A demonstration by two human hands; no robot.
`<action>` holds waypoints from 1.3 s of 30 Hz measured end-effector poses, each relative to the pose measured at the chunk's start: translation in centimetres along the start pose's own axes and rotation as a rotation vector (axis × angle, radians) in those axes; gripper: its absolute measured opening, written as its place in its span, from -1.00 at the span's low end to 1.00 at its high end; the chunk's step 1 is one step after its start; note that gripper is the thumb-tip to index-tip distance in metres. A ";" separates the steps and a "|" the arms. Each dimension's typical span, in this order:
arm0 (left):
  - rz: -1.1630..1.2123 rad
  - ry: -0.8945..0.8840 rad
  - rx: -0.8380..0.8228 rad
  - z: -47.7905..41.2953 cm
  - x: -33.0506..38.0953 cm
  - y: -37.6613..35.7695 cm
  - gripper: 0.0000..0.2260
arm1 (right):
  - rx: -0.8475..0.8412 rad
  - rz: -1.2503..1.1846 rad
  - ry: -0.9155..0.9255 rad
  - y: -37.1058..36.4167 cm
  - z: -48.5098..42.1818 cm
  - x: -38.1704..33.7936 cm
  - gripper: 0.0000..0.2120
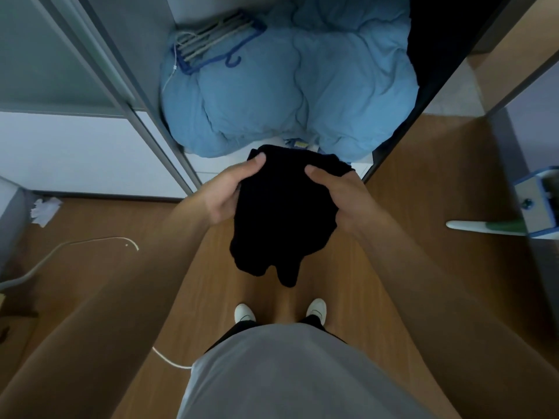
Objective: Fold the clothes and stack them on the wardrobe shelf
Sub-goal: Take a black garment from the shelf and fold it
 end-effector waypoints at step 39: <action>-1.153 -0.119 0.215 -0.7 4.8 5.6 -0.14 | 0.034 1.303 0.291 -1.9 -1.2 -3.6 -0.88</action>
Point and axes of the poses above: each hand's wrist, its own z-axis away from the middle knuckle, its own y-axis out of the back of the hand, x = y × z, the point moved 10 cm from there along -z, towards the middle knuckle, and after that the axes turned 7 degrees about -y, right-handed, at the moved point
